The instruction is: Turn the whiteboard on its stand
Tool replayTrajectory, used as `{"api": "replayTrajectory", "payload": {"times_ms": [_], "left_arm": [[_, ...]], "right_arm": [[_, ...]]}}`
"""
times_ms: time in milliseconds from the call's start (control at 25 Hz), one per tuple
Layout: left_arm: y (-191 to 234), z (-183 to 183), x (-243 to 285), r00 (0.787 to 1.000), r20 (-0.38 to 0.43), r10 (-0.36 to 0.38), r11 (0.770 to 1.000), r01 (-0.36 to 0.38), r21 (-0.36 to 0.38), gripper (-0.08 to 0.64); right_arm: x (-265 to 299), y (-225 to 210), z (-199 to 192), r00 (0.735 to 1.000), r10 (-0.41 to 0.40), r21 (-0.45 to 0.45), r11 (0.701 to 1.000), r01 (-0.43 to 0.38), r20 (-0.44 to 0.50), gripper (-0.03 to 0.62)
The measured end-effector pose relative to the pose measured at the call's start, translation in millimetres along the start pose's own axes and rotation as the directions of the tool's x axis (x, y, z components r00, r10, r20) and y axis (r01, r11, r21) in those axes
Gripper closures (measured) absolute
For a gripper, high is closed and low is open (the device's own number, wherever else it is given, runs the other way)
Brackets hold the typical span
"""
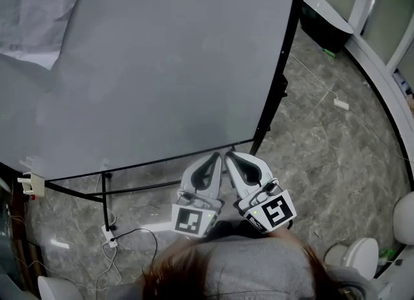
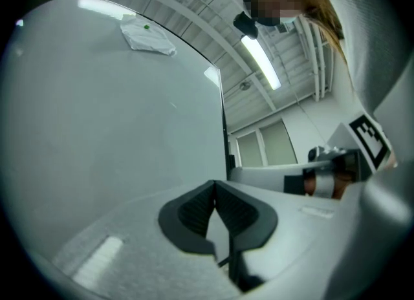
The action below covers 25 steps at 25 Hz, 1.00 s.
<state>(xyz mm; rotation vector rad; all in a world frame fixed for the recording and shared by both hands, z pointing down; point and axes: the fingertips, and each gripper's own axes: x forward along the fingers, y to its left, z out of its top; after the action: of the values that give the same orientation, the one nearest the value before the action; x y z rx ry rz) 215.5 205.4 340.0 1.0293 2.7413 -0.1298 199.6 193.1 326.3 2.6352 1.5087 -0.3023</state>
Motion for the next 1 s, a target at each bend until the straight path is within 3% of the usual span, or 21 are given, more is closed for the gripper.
{"api": "replayTrajectory", "payload": {"times_ms": [240, 480, 640, 840, 920, 1000], "left_arm": [[-17.5, -14.1, 40.1, 0.998, -0.022, 0.054, 0.999, -0.054, 0.006, 0.565], [-55.8, -31.4, 104.9, 0.982, 0.02, 0.187, 0.982, -0.187, 0.03, 0.564], [-83.3, -40.4, 129.7, 0.955, 0.049, 0.292, 0.956, -0.294, 0.025, 0.565], [-91.0, -43.1, 132.8, 0.934, -0.006, 0.358, 0.934, -0.357, 0.02, 0.565], [-86.7, -37.7, 125.4, 0.926, 0.013, 0.377, 0.926, -0.377, 0.032, 0.565], [-86.9, -30.7, 118.4, 0.917, 0.05, 0.397, 0.915, -0.399, 0.056, 0.565]], "right_arm": [[-12.8, -50.5, -6.9, 1.0, 0.028, 0.02, 0.999, -0.028, -0.008, 0.598], [-42.3, -117.3, -4.5, 0.98, 0.198, 0.04, 0.979, -0.198, -0.011, 0.598], [-65.3, -153.0, -6.0, 0.945, 0.317, 0.05, 0.948, -0.314, -0.073, 0.598], [-61.5, -168.7, -2.4, 0.916, 0.395, 0.037, 0.919, -0.393, -0.077, 0.598], [-51.8, -168.3, -9.9, 0.89, 0.44, 0.019, 0.897, -0.441, -0.12, 0.598], [-41.9, -172.5, -23.1, 0.845, 0.504, 0.032, 0.861, -0.507, -0.18, 0.586]]}}
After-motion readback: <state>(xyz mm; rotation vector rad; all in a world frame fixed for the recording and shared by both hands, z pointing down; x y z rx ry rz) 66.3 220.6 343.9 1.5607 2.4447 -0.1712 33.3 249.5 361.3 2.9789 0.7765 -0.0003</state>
